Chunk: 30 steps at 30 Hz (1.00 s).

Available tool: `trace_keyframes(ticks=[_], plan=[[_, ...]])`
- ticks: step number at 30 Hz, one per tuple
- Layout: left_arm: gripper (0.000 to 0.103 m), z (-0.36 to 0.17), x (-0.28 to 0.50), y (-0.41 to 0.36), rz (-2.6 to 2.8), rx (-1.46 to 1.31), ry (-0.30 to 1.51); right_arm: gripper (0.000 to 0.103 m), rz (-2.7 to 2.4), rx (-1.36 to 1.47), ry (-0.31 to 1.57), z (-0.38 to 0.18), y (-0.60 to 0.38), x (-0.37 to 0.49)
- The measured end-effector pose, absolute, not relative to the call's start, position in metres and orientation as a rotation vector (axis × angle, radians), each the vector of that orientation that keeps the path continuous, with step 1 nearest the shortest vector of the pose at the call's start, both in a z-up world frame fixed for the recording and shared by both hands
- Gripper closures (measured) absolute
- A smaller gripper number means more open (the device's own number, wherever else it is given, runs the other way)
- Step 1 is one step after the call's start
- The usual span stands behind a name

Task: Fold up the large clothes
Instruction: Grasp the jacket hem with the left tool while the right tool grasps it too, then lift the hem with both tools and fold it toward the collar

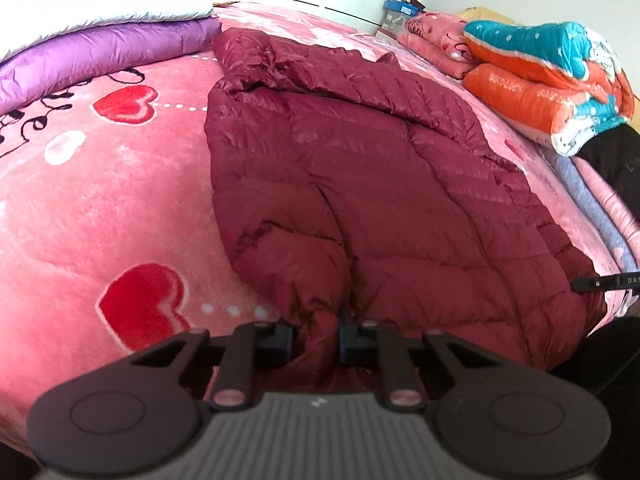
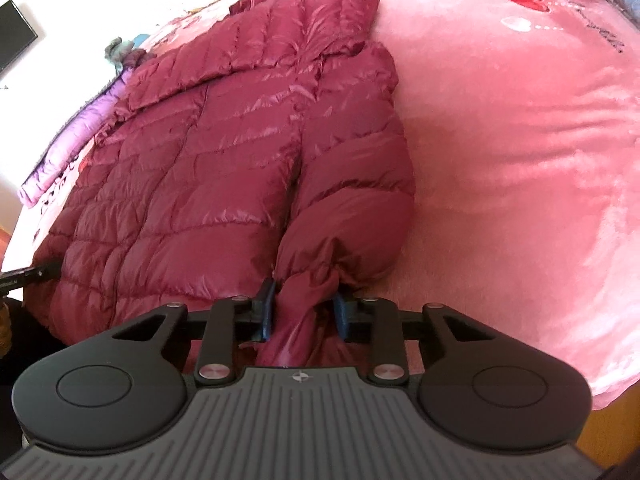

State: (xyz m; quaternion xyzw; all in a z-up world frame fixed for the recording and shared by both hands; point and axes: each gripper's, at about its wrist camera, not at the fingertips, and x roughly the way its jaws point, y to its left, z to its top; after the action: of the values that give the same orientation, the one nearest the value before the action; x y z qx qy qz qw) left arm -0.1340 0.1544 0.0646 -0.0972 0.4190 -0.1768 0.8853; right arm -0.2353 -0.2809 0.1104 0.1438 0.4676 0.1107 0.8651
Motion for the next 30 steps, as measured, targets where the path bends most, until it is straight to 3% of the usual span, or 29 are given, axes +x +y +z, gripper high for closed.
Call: trace_keyframes(ticks=[12,17,30], plan=[[0.085,0.06,-0.131,0.151,-0.379,-0.187,0.904,0.068,0.277,0.37,0.932,0.125,-0.281,-0.228],[0.093,0.063,-0.129,0.154,-0.405,-0.22,0.899,0.07,0.292,0.471,0.88,0.131,-0.285,-0.225],[0.096,0.094,-0.1,0.176,-0.442,-0.525,0.809,0.072,0.344,0.757,0.715,0.137,-0.288,-0.203]])
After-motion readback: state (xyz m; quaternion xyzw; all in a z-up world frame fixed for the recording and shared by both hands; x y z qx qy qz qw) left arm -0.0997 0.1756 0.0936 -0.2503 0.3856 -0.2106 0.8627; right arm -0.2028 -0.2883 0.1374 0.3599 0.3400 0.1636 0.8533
